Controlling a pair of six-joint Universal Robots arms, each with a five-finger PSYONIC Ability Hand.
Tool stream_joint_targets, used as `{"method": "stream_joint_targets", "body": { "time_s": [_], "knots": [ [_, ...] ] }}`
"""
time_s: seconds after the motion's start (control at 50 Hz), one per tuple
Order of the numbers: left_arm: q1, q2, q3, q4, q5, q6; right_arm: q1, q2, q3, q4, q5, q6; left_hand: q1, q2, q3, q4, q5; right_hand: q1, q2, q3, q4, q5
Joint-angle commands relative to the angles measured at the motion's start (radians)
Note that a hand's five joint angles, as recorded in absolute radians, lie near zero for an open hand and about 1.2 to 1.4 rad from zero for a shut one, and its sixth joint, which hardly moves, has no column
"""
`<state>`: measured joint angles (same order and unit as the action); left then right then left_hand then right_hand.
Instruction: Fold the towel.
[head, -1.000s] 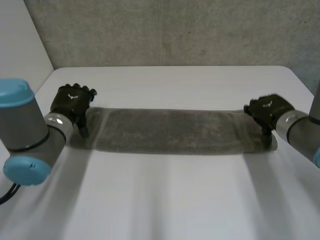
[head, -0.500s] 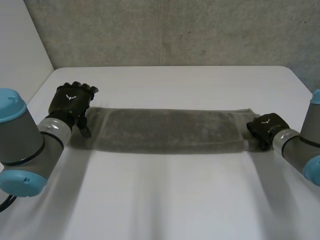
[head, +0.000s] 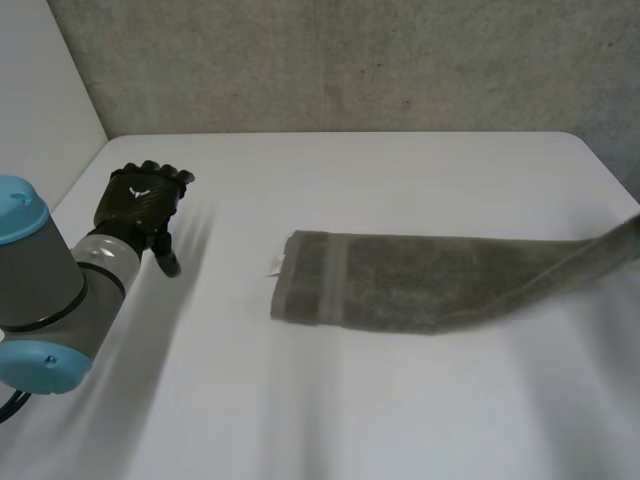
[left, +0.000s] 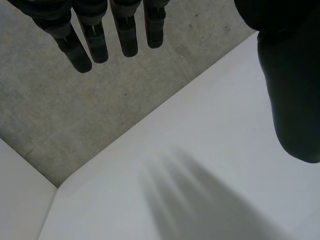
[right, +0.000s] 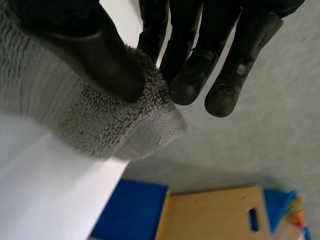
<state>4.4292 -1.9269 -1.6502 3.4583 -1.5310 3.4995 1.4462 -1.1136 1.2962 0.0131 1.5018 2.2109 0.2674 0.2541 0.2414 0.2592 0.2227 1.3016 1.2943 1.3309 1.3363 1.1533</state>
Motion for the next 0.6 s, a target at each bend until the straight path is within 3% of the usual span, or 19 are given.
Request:
{"method": "stream_joint_targets", "body": {
  "time_s": [0.02,0.06,0.08,0.12,0.14,0.18,0.22,0.34,0.46,0.48,0.5,0.52,0.54,0.6],
  "knots": [
    [-0.001,0.009,0.0,-0.001,-0.005,-0.002,0.229,0.0,-0.129,0.002,0.025,0.046,-0.077,-0.064,-0.051,-0.069,-0.207,0.095,0.102,0.065,0.06,0.068],
    [-0.001,0.011,-0.002,0.001,-0.005,-0.002,0.374,0.011,-0.169,-0.002,0.02,0.073,-0.08,-0.067,-0.054,-0.072,-0.21,0.095,0.102,0.065,0.06,0.068],
    [-0.001,0.011,-0.002,0.001,-0.005,-0.002,0.375,0.011,-0.169,-0.002,0.02,0.073,-0.08,-0.067,-0.054,-0.072,-0.21,0.095,0.102,0.065,0.06,0.068],
    [-0.001,0.011,-0.003,-0.001,-0.006,-0.002,0.523,0.058,-0.187,-0.012,0.014,0.082,-0.08,-0.067,-0.054,-0.072,-0.21,0.095,0.102,0.065,0.06,0.068],
    [-0.001,0.011,-0.003,-0.001,-0.006,-0.002,0.523,0.058,-0.187,-0.012,0.014,0.082,-0.08,-0.067,-0.054,-0.072,-0.21,0.095,0.102,0.065,0.06,0.068],
    [-0.001,0.011,-0.006,0.001,-0.006,-0.002,0.671,0.131,-0.196,-0.033,0.011,0.072,-0.08,-0.067,-0.054,-0.072,-0.21,0.095,0.102,0.065,0.06,0.068],
    [-0.001,0.011,-0.008,0.001,-0.006,-0.002,0.731,0.165,-0.199,-0.045,0.009,0.069,-0.08,-0.067,-0.054,-0.072,-0.21,0.095,0.102,0.065,0.06,0.068],
    [0.001,0.009,-0.013,0.001,-0.003,-0.002,0.849,0.267,-0.199,-0.055,0.008,0.069,-0.08,-0.067,-0.054,-0.072,-0.21,0.095,0.102,0.065,0.06,0.068],
    [0.001,0.009,-0.014,0.001,-0.003,-0.002,0.869,0.299,-0.198,-0.055,0.002,0.073,-0.08,-0.067,-0.054,-0.072,-0.21,0.095,0.102,0.065,0.06,0.068],
    [0.001,0.009,-0.014,0.001,-0.003,-0.001,0.864,0.299,-0.192,-0.056,-0.005,0.079,-0.08,-0.067,-0.054,-0.072,-0.21,-0.055,-0.048,-0.085,-0.09,-0.082],
    [-0.001,0.009,-0.014,0.001,-0.003,-0.001,0.861,0.29,-0.187,-0.058,-0.015,0.091,-0.083,-0.07,-0.057,-0.075,-0.213,-0.583,-0.576,-0.612,-0.618,-0.609],
    [-0.001,0.009,-0.014,0.001,-0.003,-0.001,0.861,0.29,-0.187,-0.058,-0.015,0.092,-0.083,-0.07,-0.057,-0.075,-0.213,-0.588,-0.581,-0.618,-0.623,-0.615],
    [0.001,0.009,-0.014,0.001,-0.003,-0.001,0.855,0.275,-0.176,-0.061,-0.031,0.102,-0.083,-0.07,-0.057,-0.075,-0.213,-1.077,-1.069,-1.106,-1.111,-1.103],
    [-0.001,0.009,-0.014,0.002,-0.003,-0.002,0.843,0.192,-0.144,-0.079,-0.063,0.174,-0.083,-0.07,-0.057,-0.075,-0.213,-1.127,-1.12,-1.156,-1.162,-1.153]
  ]
}}
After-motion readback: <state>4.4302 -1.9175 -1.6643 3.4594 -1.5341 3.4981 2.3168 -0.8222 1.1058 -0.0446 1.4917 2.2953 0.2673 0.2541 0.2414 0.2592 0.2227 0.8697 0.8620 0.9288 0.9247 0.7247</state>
